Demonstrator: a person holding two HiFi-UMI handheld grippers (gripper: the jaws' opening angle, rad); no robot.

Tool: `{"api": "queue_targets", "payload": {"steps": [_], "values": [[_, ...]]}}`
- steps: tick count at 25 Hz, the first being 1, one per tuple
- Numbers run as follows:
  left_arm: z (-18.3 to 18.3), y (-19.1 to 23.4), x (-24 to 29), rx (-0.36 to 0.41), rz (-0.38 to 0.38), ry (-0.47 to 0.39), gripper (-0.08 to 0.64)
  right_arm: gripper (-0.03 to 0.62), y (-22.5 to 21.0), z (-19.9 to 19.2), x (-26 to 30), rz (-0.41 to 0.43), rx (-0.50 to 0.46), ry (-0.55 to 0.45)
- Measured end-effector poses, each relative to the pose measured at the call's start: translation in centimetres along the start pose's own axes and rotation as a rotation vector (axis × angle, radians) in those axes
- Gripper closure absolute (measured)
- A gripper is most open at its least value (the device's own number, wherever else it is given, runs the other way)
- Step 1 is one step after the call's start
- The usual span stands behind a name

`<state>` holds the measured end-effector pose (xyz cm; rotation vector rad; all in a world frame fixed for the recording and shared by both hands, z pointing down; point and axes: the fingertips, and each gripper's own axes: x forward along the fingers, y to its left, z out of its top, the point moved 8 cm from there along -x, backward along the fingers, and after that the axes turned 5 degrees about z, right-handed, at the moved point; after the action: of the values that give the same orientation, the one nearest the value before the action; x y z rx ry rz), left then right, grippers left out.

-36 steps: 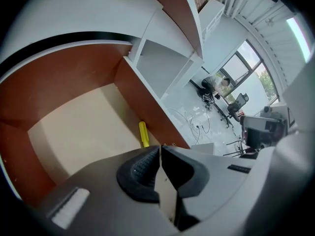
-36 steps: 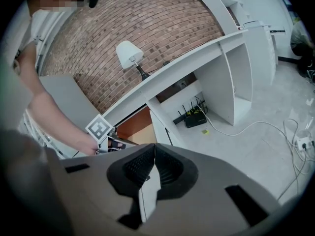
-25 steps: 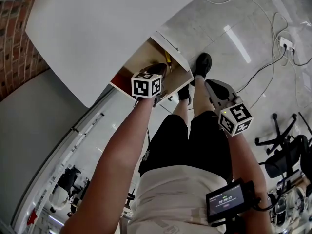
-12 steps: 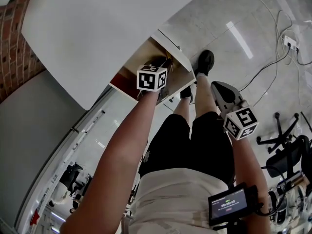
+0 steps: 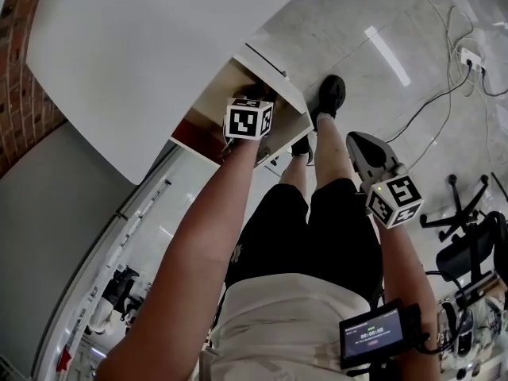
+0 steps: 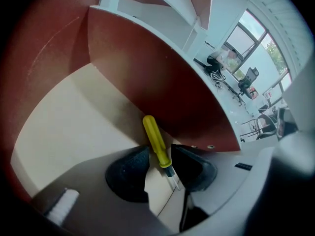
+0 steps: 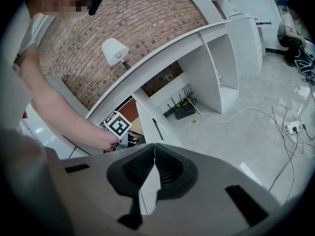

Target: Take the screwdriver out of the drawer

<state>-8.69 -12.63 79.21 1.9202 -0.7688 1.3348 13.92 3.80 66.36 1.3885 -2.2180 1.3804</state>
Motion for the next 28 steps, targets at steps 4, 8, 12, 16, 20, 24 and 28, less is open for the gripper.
{"api": "queue_targets", "payload": {"steps": [4, 8, 12, 16, 20, 24, 28], "values": [[-0.3, 0.0, 0.1, 0.008, 0.030, 0.002, 0.437, 0.586, -0.2, -0.4, -0.5, -0.011, 0.008, -0.002], [-0.3, -0.1, -0.1, 0.003, 0.021, 0.004, 0.465, 0.586, -0.4, -0.5, -0.7, -0.020, 0.013, -0.006], [-0.4, -0.2, -0.5, -0.018, 0.009, -0.004, 0.490, 0.586, -0.4, -0.5, -0.7, -0.016, 0.013, -0.004], [-0.5, 0.0, -1.2, -0.048, -0.003, -0.031, 0.495, 0.586, 0.1, -0.6, -0.3, -0.002, 0.002, 0.006], [-0.3, -0.1, -1.7, -0.064, -0.006, -0.054, 0.497, 0.586, 0.4, -0.5, 0.0, 0.010, -0.009, 0.013], [-0.5, 0.1, -2.5, -0.078, -0.003, -0.075, 0.499, 0.586, 0.8, -0.4, 0.2, 0.025, -0.024, 0.021], [-0.8, 0.2, -3.3, -0.092, -0.005, -0.101, 0.500, 0.586, 1.2, -0.2, 0.3, 0.035, -0.039, 0.027]]}}
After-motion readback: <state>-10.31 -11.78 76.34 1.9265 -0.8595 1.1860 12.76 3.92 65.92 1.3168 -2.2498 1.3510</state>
